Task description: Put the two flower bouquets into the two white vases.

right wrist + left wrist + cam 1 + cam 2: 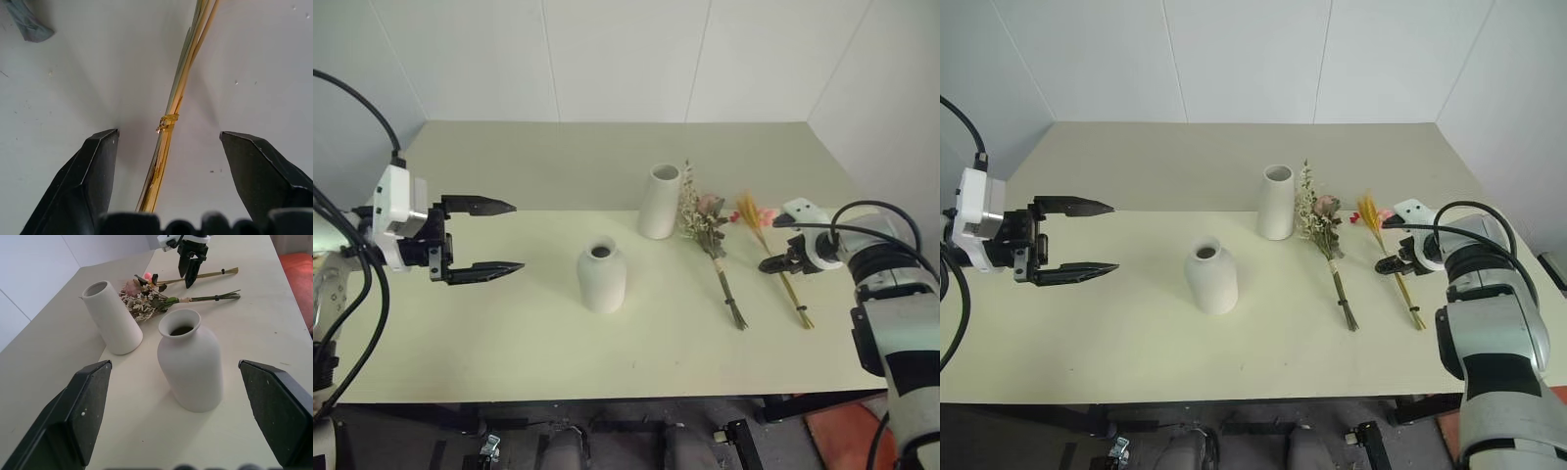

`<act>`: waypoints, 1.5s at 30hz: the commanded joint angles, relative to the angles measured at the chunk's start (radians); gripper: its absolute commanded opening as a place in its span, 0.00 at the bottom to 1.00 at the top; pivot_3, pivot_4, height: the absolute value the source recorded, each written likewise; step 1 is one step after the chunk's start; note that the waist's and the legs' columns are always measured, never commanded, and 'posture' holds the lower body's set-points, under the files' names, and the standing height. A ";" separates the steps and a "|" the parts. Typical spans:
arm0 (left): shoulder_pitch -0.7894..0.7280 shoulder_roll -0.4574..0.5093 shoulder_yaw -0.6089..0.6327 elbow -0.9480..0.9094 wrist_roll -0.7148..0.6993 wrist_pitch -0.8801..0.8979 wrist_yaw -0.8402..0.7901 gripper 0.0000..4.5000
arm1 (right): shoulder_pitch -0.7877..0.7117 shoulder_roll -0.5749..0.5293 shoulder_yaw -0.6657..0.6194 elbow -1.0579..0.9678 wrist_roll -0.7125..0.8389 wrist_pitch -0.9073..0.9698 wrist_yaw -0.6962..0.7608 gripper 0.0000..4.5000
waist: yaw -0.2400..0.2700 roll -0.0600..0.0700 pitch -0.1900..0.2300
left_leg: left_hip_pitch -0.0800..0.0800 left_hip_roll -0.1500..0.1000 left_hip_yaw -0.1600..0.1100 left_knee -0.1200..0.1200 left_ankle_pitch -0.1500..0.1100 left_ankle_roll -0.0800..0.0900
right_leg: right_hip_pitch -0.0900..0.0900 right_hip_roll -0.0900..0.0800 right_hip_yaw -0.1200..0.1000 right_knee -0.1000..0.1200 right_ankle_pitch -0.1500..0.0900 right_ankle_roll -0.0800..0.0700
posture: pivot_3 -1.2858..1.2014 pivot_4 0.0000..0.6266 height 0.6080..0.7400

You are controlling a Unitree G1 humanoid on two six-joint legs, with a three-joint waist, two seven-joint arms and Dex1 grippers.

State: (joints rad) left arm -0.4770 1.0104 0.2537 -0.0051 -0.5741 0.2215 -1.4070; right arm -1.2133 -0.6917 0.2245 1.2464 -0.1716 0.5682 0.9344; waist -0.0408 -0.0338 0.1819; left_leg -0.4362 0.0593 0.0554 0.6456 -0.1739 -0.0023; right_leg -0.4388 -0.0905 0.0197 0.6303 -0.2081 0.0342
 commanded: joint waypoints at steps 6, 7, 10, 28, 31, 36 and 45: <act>0.041 0.006 0.054 -0.057 -0.029 0.007 0.022 1.00 | -0.054 0.004 -0.055 0.054 -0.004 -0.042 -0.090 0.29 | -0.004 0.000 0.000 | 0.000 0.000 0.000 0.000 0.000 0.000 | 0.000 0.000 0.000 0.000 0.000 0.000 | 0.52 0.24 1.00; 0.048 0.007 0.056 -0.059 -0.030 0.008 0.024 1.00 | -0.054 0.005 -0.059 0.056 -0.005 -0.044 -0.091 0.21 | -0.005 0.000 0.000 | 0.000 0.000 0.000 0.000 0.000 0.000 | 0.000 0.000 0.000 0.000 0.000 0.000 | 0.52 0.24 1.00; 0.058 0.008 0.057 -0.058 -0.030 0.006 0.030 1.00 | -0.054 0.010 -0.064 0.059 -0.009 -0.047 -0.091 0.00 | -0.005 0.000 0.000 | 0.000 0.000 0.000 0.000 0.000 0.000 | 0.000 0.000 0.000 0.000 0.000 0.000 | 0.52 0.24 1.00; 0.051 0.019 0.069 -0.052 -0.033 0.029 0.061 1.00 | -0.162 0.224 -0.415 -0.101 0.242 -0.804 -0.625 0.00 | -0.026 0.000 0.000 | 0.000 0.000 -0.001 -0.002 0.000 0.000 | 0.000 0.000 0.000 0.001 0.000 0.000 | 0.52 0.24 1.00; 0.066 0.019 0.089 -0.065 -0.036 0.036 0.074 1.00 | -0.164 0.307 -0.523 -0.126 0.384 -0.887 -0.526 0.00 | -0.028 0.000 0.000 | 0.000 0.000 -0.001 -0.001 0.000 0.000 | 0.000 0.000 0.000 0.001 0.001 0.000 | 0.52 0.24 1.00; 0.112 0.026 0.130 -0.103 -0.037 0.057 0.097 1.00 | -0.164 0.405 -0.566 -0.164 0.459 -0.939 -0.464 0.00 | -0.028 0.001 0.000 | 0.001 0.002 -0.001 -0.001 0.000 0.000 | 0.000 0.001 0.000 0.001 0.001 0.000 | 0.52 0.24 1.00; 0.185 0.045 0.204 -0.169 -0.055 0.102 0.115 1.00 | -0.181 0.479 -0.592 -0.188 0.537 -0.945 -0.383 0.00 | -0.025 0.001 0.001 | 0.001 0.002 -0.001 -0.002 0.000 -0.001 | 0.000 0.001 -0.001 0.001 0.001 -0.001 | 0.52 0.24 1.00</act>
State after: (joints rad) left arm -0.2928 1.0314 0.4165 -0.1446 -0.6108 0.3132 -1.3010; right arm -1.3533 -0.2131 -0.3532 1.0930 0.3390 -0.3559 0.5420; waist -0.0659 -0.0327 0.1826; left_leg -0.4354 0.0616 0.0542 0.6439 -0.1735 -0.0028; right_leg -0.4387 -0.0891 0.0190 0.6315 -0.2068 0.0334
